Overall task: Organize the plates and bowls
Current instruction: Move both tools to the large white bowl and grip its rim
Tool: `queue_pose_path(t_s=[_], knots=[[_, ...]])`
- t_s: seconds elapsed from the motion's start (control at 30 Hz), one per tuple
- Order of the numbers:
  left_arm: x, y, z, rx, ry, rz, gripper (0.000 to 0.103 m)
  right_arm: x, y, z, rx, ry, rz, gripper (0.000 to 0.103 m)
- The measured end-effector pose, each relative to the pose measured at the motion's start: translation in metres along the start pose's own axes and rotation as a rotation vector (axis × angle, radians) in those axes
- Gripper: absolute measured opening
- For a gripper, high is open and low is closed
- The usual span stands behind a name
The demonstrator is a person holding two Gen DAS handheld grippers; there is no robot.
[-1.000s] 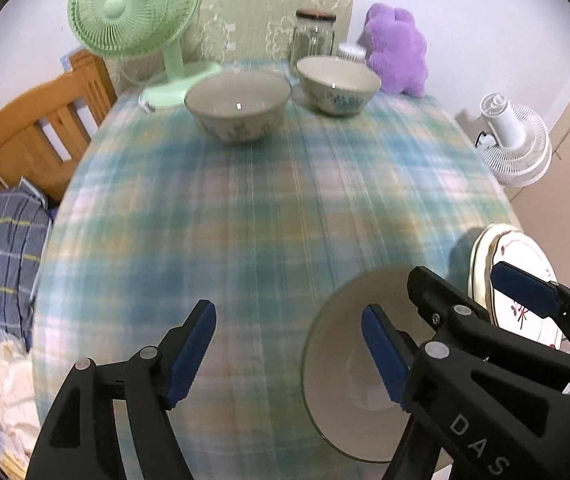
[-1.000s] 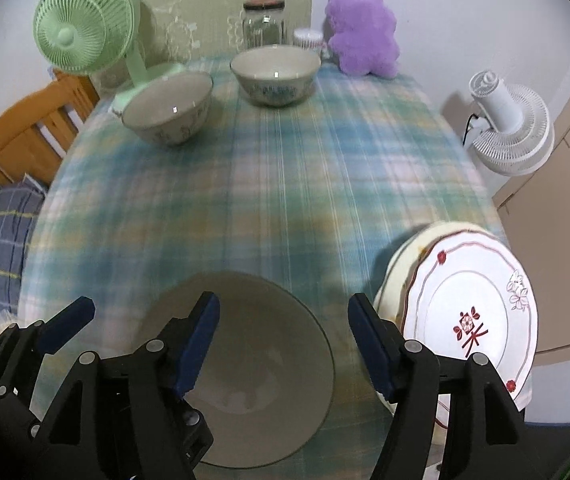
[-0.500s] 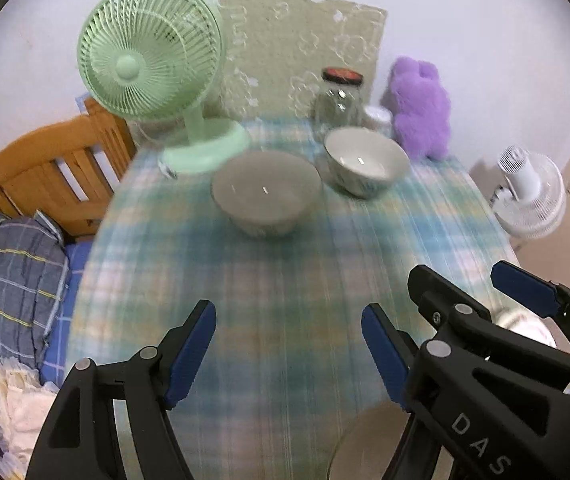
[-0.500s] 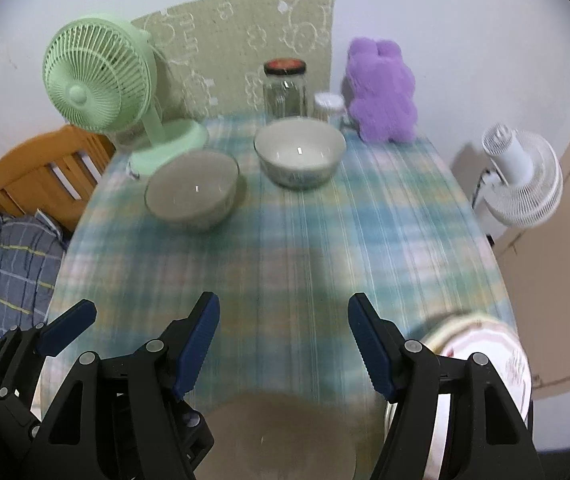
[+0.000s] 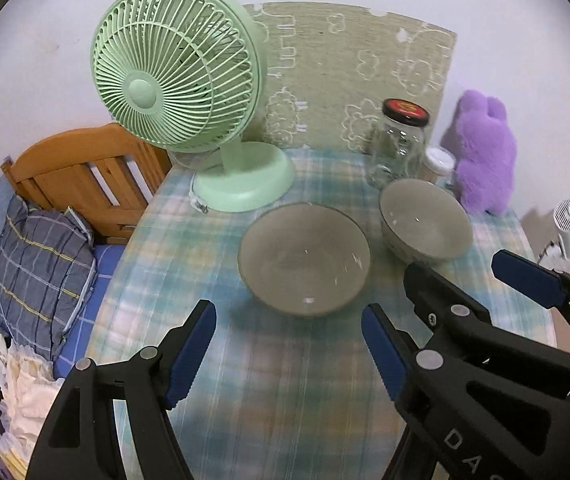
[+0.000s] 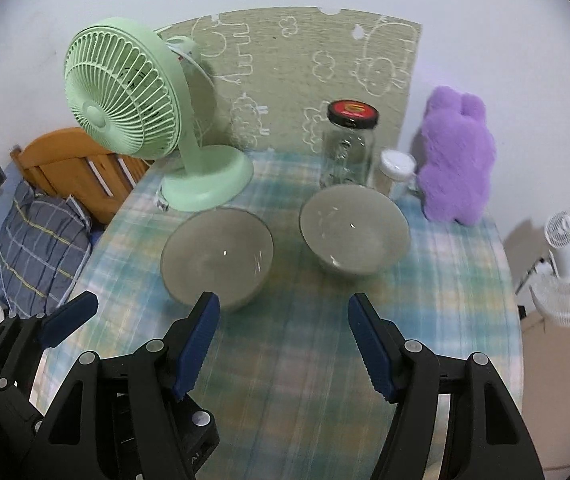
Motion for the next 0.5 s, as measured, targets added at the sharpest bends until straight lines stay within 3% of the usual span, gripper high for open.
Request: queue_pose_path(t_s=[0.33,0.5], knots=[[0.015,0.023,0.053,0.027,0.061,-0.042,0.076,0.000,0.032,0.058,0.021,0.013,0.000,0.070],[0.024,0.027,0.082,0.048,0.093,-0.059,0.066,0.004,0.038,0.092,0.048,0.032,-0.004,0.070]])
Point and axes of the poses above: each gripper's, at about its wrist camera, not at the fingertips, and z roughly the way its jaws point, x to its left, y to its top, the point moved 10 cm from there along z, roughly the way its jaws point, and after that the axes turned 6 degrees about y, right-handed, at the moved point
